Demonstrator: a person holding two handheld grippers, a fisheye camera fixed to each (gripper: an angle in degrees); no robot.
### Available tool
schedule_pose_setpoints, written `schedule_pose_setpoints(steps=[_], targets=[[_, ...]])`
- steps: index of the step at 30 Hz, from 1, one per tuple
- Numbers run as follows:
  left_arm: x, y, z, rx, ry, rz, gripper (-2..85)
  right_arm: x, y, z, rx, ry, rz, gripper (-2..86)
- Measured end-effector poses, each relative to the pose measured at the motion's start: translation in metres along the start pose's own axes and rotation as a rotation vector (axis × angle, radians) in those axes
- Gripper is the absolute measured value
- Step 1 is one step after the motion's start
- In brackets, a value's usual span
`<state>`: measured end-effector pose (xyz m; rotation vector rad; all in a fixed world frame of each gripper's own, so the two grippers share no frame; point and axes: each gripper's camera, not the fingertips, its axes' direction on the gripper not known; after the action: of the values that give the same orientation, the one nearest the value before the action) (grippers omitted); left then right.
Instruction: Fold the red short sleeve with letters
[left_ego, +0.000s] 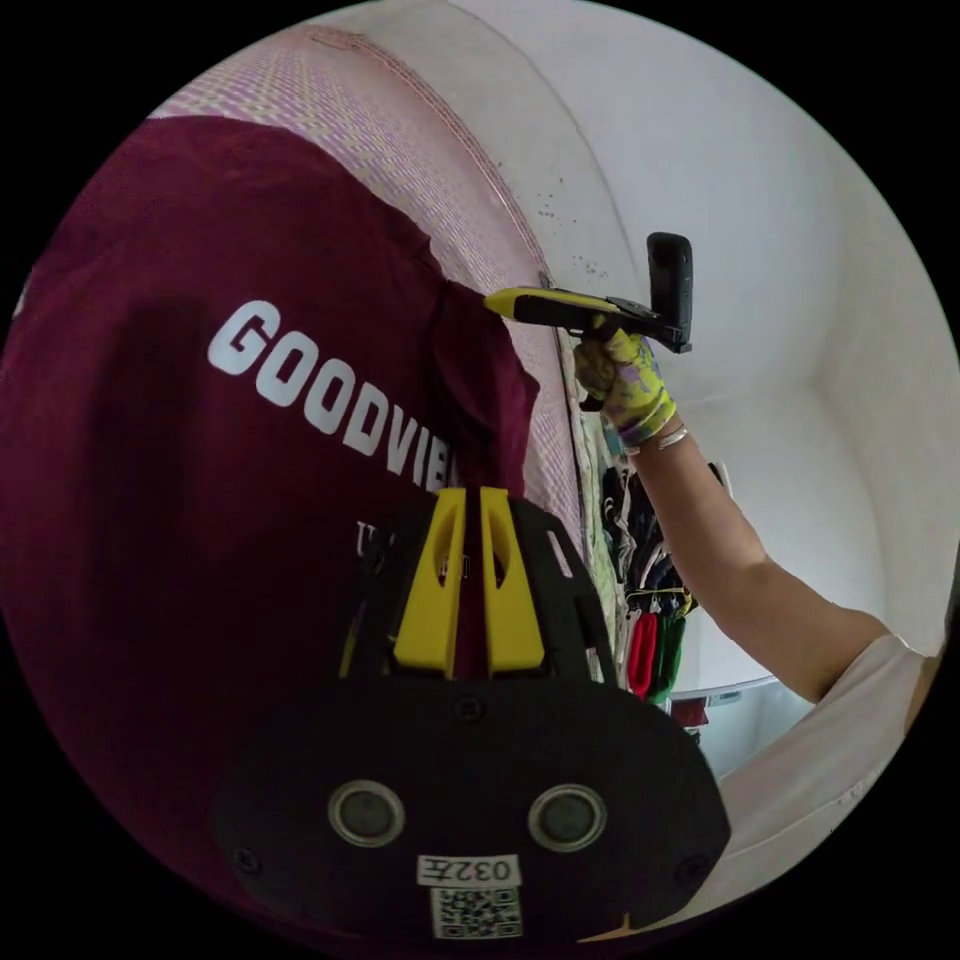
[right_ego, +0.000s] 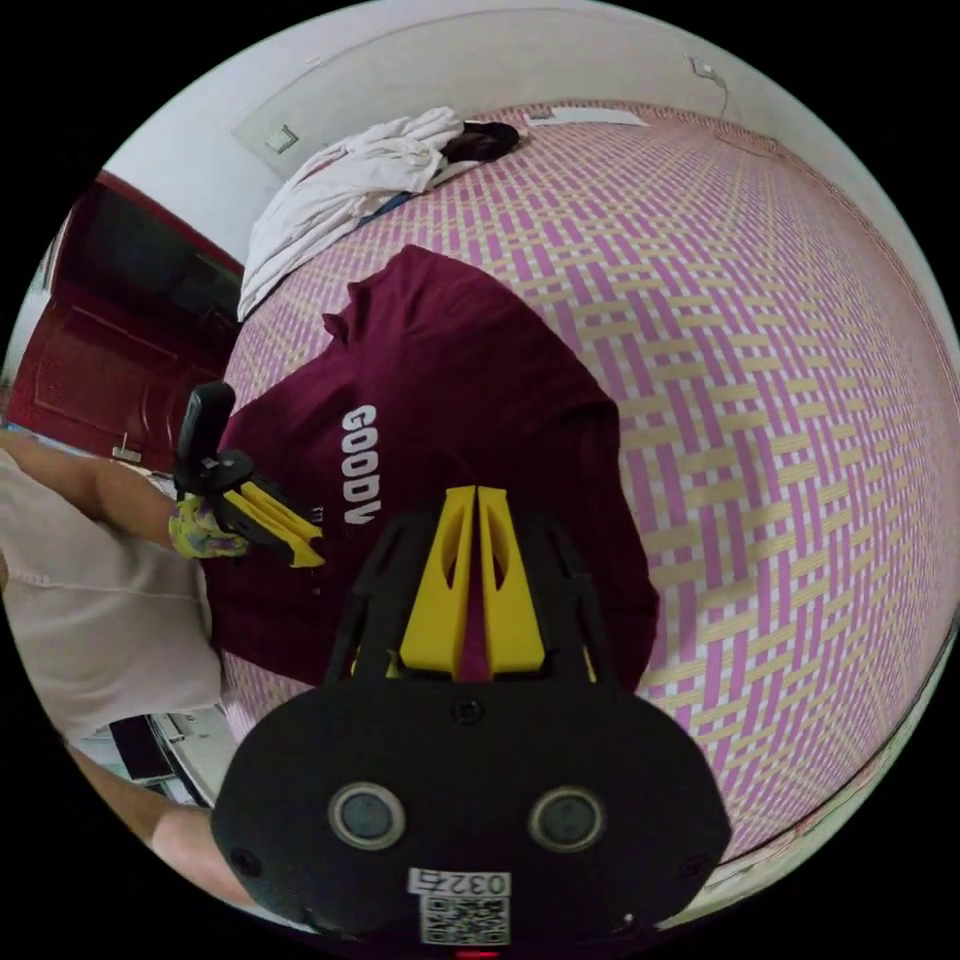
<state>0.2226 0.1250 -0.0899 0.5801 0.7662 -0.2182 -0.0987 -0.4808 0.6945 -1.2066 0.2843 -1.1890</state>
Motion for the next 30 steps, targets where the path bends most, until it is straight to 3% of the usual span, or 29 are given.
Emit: schedule_pose_setpoints(steps=[4, 9, 12, 16, 21, 25, 30], targets=[[0.016, 0.004, -0.019, 0.044, -0.091, 0.041, -1.5, -0.019, -0.025, -0.006, 0.020, 0.055, -0.066, -0.8], [-0.003, 0.004, -0.010, -0.035, -0.142, -0.035, -1.4, -0.006, -0.036, 0.028, -0.090, 0.064, 0.046, 1.8], [-0.008, 0.006, -0.026, -0.015, -0.113, -0.040, -0.6, 0.008, -0.003, -0.005, 0.088, 0.040, 0.173, 2.1], [0.015, 0.020, -0.062, 0.039, -0.226, 0.076, -0.3, 0.028, 0.079, -0.049, 0.249, 0.101, 0.455, -0.7], [0.043, 0.044, -0.022, -0.215, -0.064, 0.243, -1.5, 0.029, 0.119, -0.030, 0.156, 0.014, 0.500, -1.0], [0.055, 0.071, 0.024, -0.432, -0.061, 0.286, -1.2, 0.035, 0.133, -0.020, 0.084, 0.146, 0.605, -1.0], [0.063, 0.088, 0.030, -0.447, -0.126, 0.316, -0.9, 0.039, 0.143, -0.026, 0.122, 0.143, 0.689, -1.0]])
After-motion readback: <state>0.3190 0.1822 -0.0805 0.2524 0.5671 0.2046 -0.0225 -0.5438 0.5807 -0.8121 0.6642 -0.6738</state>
